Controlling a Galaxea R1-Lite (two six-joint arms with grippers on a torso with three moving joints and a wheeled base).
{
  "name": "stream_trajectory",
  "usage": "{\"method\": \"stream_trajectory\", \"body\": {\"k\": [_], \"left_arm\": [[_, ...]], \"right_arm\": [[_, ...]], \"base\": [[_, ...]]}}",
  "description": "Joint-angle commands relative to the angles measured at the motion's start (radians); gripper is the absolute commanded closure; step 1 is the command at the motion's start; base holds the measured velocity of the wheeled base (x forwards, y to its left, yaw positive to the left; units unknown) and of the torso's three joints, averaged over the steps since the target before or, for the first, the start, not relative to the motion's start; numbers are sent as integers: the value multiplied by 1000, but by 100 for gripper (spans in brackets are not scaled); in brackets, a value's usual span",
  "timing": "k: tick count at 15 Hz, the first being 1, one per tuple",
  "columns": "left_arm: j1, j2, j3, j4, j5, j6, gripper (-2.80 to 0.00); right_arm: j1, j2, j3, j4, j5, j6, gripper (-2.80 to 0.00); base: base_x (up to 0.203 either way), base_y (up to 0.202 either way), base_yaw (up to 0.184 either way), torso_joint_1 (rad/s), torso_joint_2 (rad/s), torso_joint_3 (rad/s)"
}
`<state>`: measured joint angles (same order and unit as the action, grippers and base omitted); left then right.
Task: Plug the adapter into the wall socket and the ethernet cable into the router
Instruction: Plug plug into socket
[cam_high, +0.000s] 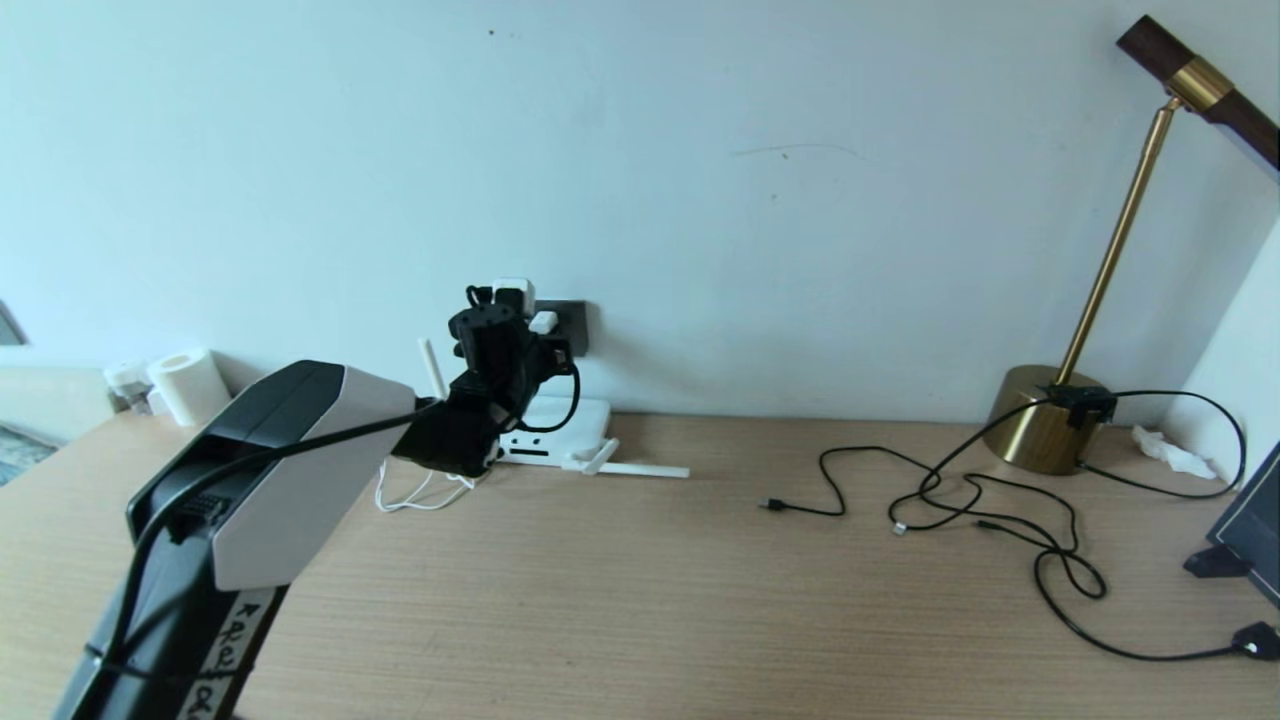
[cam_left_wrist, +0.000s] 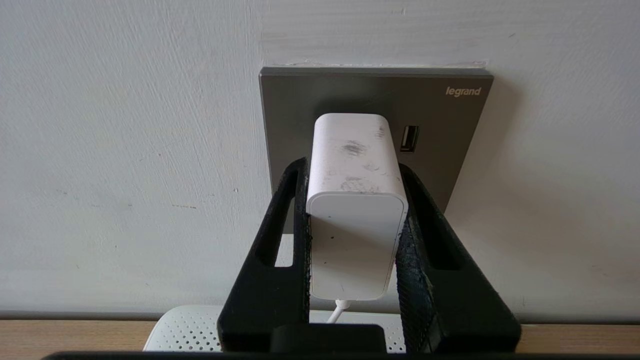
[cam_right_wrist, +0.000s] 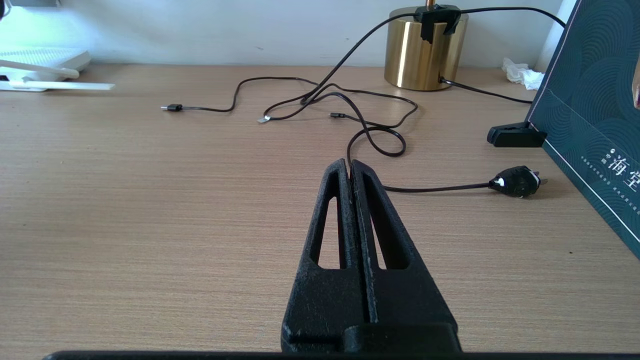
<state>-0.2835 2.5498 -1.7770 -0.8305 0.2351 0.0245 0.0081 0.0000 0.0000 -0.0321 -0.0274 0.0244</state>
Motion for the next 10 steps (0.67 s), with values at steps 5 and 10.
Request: {"method": "stream_trajectory", "body": {"k": [5,10], "left_arm": [[6,13,-21,6,3,0,0],[6,15,-21,17,4,0,0]], "right_arm": [[0,0,11,0,0,0,0],[0,0,11,0,0,0,0]], "base": [[0,0,0,0,0,0],[0,0,0,0,0,0]]}}
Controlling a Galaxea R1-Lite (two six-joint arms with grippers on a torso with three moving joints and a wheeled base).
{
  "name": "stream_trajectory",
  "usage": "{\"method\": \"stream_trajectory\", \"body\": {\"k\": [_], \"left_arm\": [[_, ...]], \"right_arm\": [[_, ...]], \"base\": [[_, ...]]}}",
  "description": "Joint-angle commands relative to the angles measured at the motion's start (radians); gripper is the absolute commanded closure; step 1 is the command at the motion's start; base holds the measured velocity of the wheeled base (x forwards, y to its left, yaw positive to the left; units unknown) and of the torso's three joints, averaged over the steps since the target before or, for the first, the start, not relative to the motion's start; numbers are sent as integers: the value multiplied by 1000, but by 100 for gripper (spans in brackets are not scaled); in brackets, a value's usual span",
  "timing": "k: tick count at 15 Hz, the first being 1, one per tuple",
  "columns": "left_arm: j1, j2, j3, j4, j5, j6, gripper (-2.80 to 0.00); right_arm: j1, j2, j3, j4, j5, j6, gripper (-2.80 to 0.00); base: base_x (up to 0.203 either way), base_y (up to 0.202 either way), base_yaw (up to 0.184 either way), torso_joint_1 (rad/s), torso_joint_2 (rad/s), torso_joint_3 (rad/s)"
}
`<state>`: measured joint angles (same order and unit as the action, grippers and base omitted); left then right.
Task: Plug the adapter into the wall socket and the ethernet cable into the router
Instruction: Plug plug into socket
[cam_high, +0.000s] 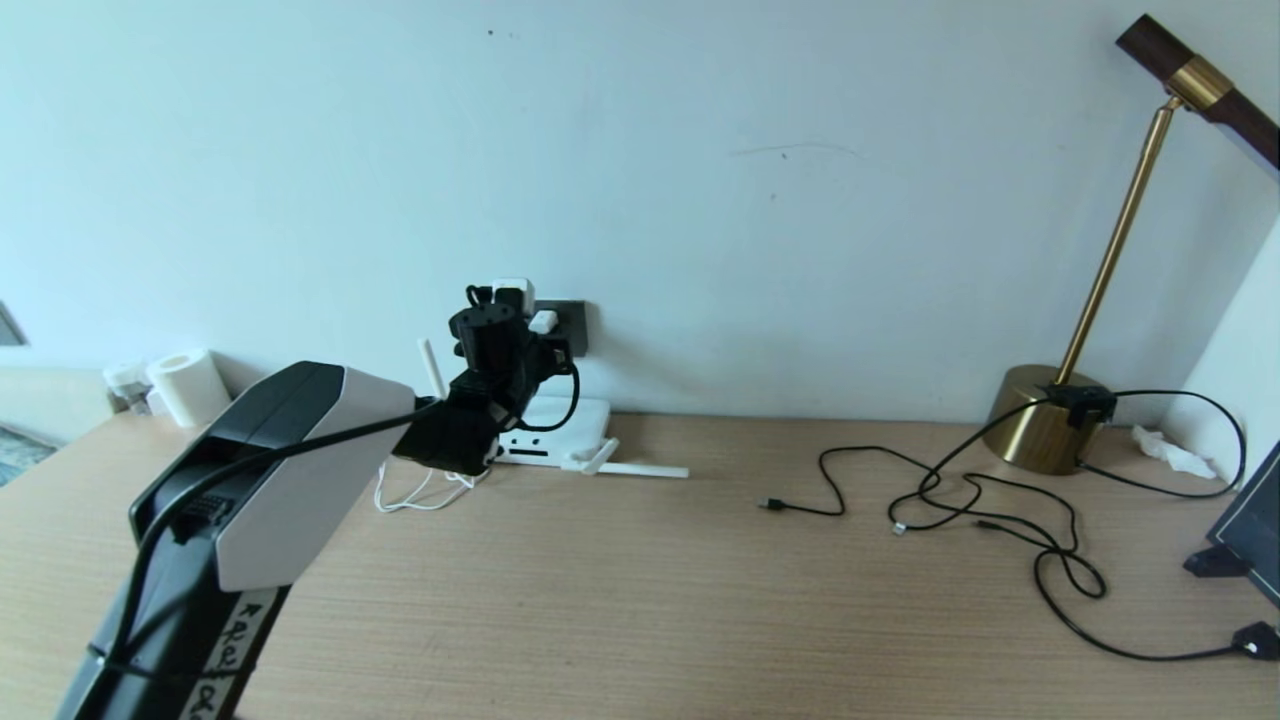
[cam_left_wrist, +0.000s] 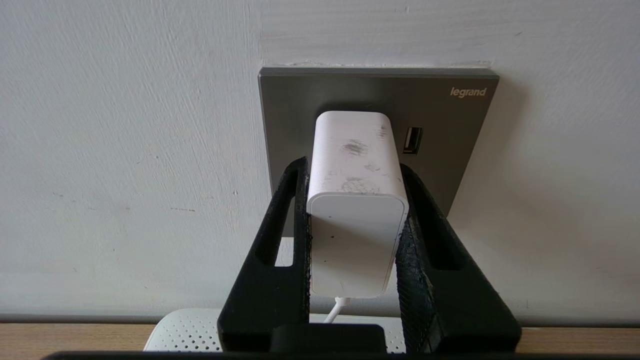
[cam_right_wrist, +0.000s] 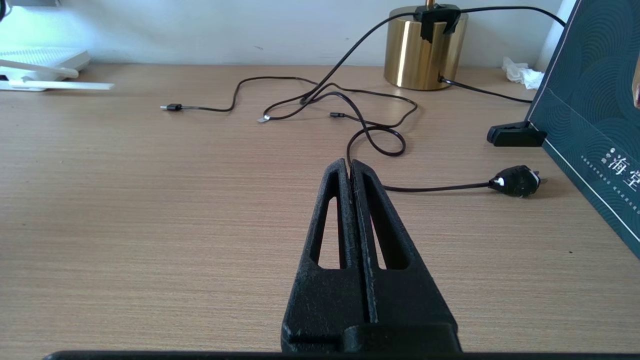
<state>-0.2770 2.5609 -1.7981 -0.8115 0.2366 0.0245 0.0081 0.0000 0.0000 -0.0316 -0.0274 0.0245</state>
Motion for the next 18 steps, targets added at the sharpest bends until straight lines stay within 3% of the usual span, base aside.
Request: {"method": "stream_trajectory", "body": {"k": [1,18], "left_arm": [[0,5,0,-3,3,0,0],[-19,24,-55,48,43,-8,0]], "right_arm": [[1,0,11,-1,0,0,0],[1,0,11,-1,0,0,0]], "base": [[0,0,0,0,0,0],[0,0,0,0,0,0]]}}
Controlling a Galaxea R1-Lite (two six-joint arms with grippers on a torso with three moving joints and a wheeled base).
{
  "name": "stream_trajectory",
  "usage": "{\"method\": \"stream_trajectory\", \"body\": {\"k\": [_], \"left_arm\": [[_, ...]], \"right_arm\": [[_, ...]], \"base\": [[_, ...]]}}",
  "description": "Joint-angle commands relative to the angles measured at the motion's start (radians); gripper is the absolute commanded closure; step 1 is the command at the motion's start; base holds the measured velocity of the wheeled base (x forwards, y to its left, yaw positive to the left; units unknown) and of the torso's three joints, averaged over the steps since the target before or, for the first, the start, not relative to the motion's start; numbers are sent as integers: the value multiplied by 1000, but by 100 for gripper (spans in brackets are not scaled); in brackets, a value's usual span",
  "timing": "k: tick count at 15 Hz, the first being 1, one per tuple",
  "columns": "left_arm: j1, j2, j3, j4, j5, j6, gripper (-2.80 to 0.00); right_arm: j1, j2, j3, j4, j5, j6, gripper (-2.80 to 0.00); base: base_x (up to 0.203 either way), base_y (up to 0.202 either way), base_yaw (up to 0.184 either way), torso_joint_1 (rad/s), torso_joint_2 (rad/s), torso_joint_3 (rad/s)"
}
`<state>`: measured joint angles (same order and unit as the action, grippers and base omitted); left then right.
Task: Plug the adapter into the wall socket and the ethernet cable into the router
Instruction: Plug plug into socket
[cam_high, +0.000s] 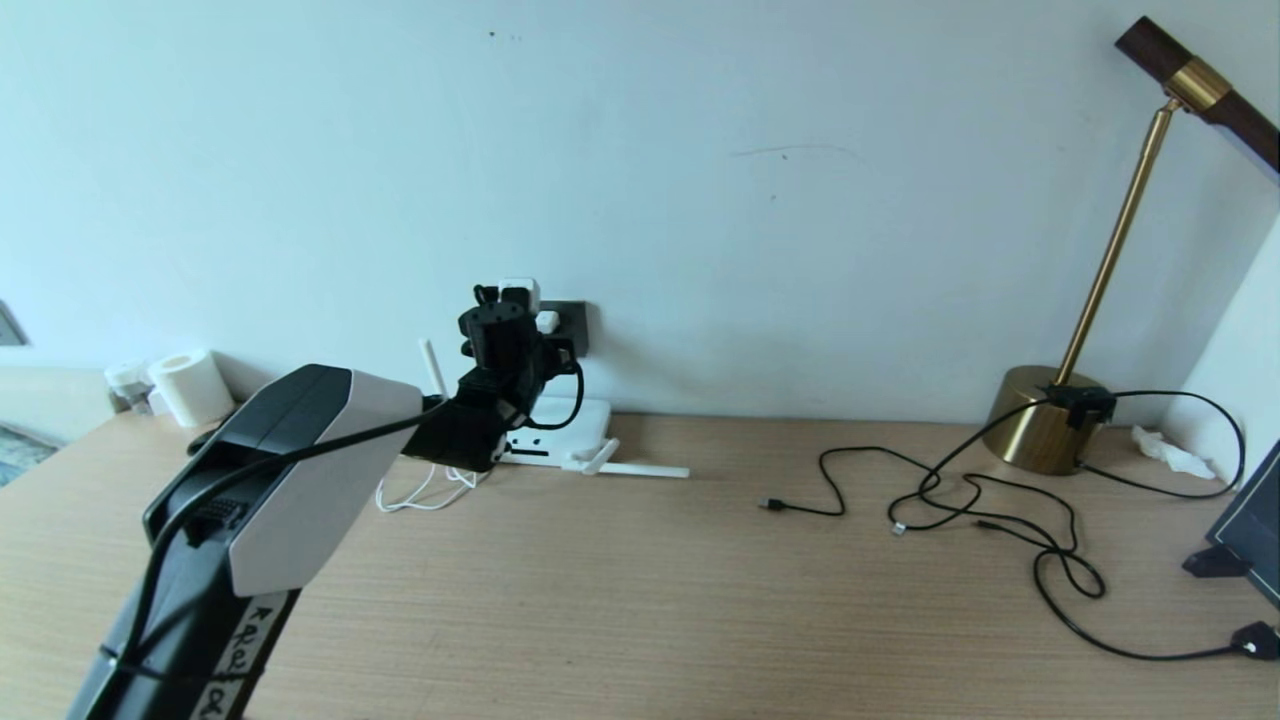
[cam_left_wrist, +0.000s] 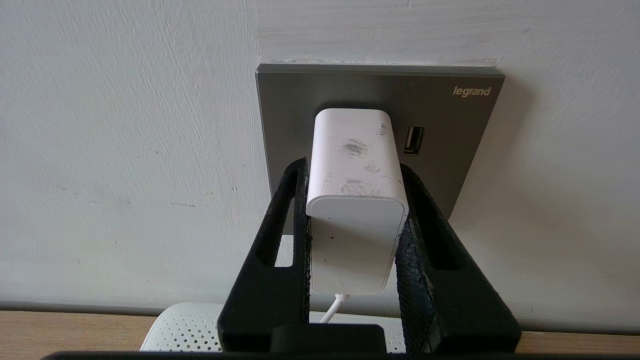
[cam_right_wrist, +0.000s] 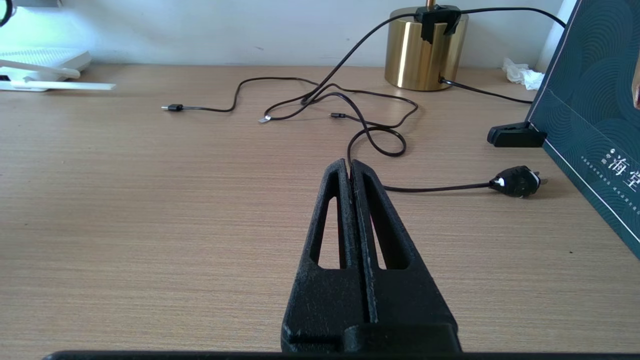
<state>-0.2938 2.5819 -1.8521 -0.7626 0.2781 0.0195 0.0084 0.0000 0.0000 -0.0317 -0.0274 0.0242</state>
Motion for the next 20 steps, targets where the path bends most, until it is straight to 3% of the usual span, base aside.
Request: {"method": "stream_trajectory", "body": {"k": [1,13,20], "left_arm": [[-6,1,-1,8,1,-9,0],[-16,1,-33,46,33,-13,0],[-5,-8,-32,49,16,-13,0]], "right_arm": [[1,0,10,-1,0,0,0],[-1,0,11,-1,0,0,0],[1,0,11,-1,0,0,0]], "base": [[0,0,0,0,0,0],[0,0,0,0,0,0],[0,0,0,0,0,0]]}}
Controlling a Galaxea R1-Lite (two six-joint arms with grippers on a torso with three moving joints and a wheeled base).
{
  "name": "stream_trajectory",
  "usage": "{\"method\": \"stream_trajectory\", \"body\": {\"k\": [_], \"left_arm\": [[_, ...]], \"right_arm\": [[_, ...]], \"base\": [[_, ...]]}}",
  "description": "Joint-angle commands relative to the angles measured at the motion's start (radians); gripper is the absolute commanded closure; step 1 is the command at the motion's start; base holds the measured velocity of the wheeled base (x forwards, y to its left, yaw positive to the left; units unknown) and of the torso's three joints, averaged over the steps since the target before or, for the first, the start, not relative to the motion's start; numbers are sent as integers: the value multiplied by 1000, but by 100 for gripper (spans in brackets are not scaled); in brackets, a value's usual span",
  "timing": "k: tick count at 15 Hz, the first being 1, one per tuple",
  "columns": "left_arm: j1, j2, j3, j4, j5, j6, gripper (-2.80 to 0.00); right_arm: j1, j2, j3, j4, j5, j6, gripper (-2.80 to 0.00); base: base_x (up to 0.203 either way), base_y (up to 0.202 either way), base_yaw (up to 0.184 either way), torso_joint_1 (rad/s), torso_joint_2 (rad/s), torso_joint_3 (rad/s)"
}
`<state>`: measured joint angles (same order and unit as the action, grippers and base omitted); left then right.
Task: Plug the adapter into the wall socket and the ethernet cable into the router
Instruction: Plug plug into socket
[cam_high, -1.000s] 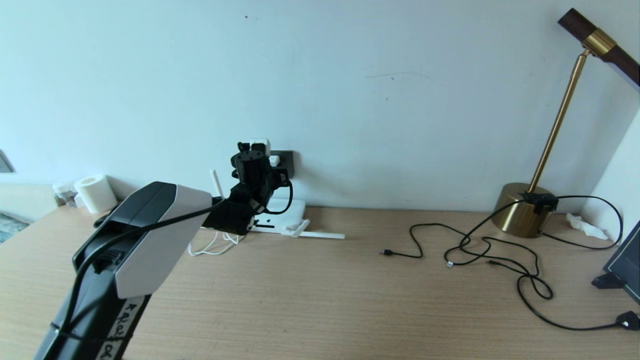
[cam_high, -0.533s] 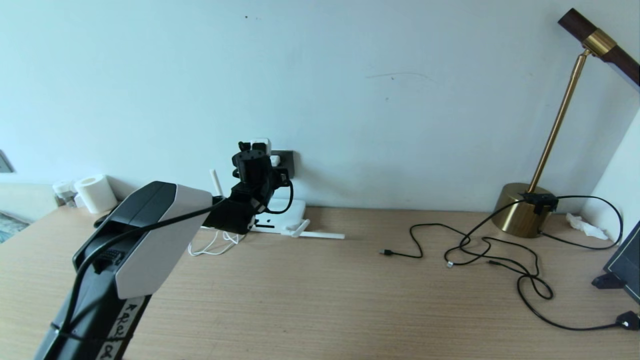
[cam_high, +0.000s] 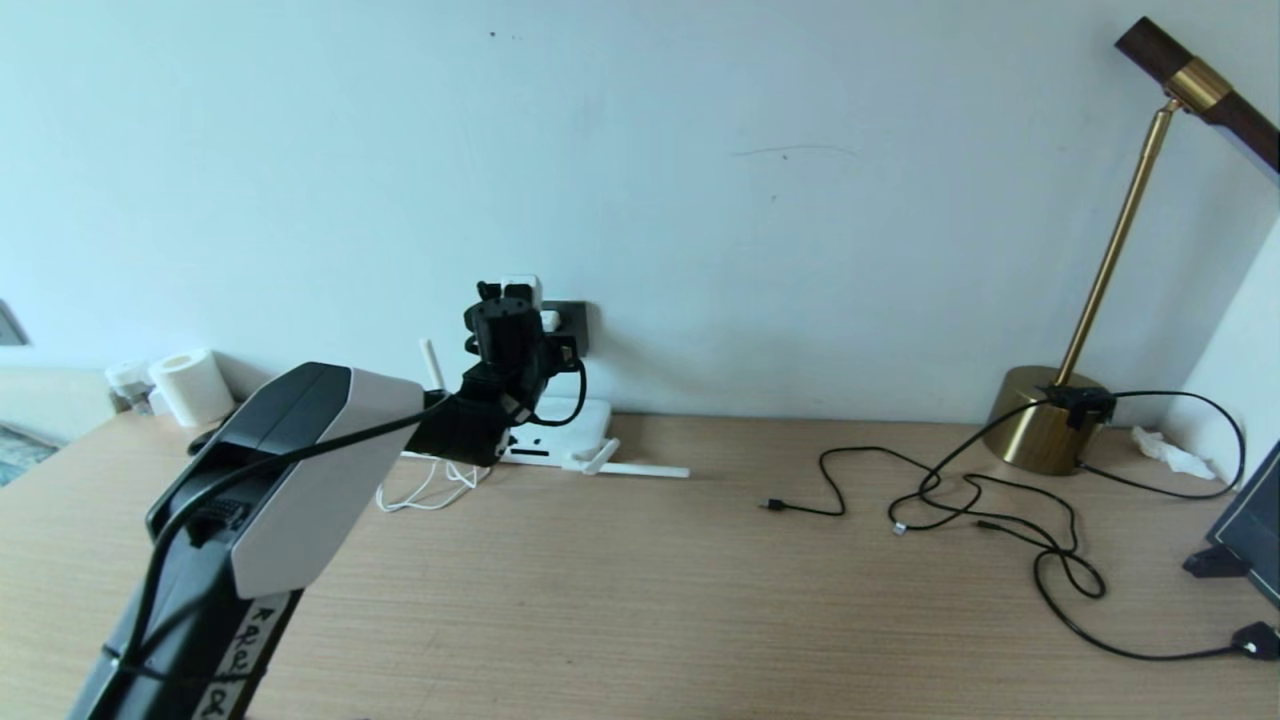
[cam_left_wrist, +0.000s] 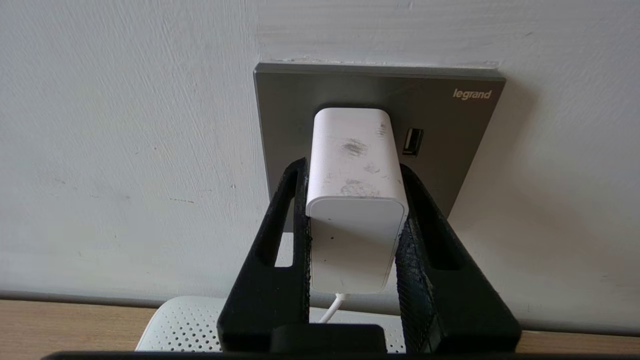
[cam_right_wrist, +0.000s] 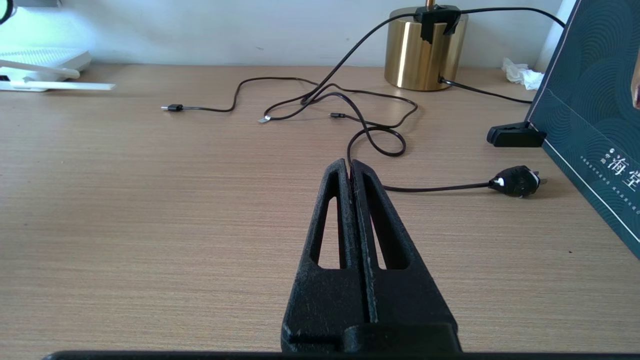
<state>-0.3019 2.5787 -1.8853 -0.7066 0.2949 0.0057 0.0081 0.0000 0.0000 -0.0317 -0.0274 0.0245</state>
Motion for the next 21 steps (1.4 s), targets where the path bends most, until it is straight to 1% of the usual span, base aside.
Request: {"method": "stream_trajectory", "body": {"k": [1,10,14,18,21], "left_arm": [[6,-5,2,-7,-5,0,0],[9,-8,12,-5,-7,2,0],[13,-11,17,-7,-17,2,0],[21,-26,56,-14,-28,1,0],[26,-26,57,-16,-28,0,0]], "right_arm": [[1,0,11,-1,0,0,0],[0,0,11,-1,0,0,0],[0,0,11,-1,0,0,0],[1,0,11,-1,0,0,0],[0,0,11,-1,0,0,0]], "base": [[0,0,0,0,0,0],[0,0,0,0,0,0],[0,0,0,0,0,0],[0,0,0,0,0,0],[0,0,0,0,0,0]]}}
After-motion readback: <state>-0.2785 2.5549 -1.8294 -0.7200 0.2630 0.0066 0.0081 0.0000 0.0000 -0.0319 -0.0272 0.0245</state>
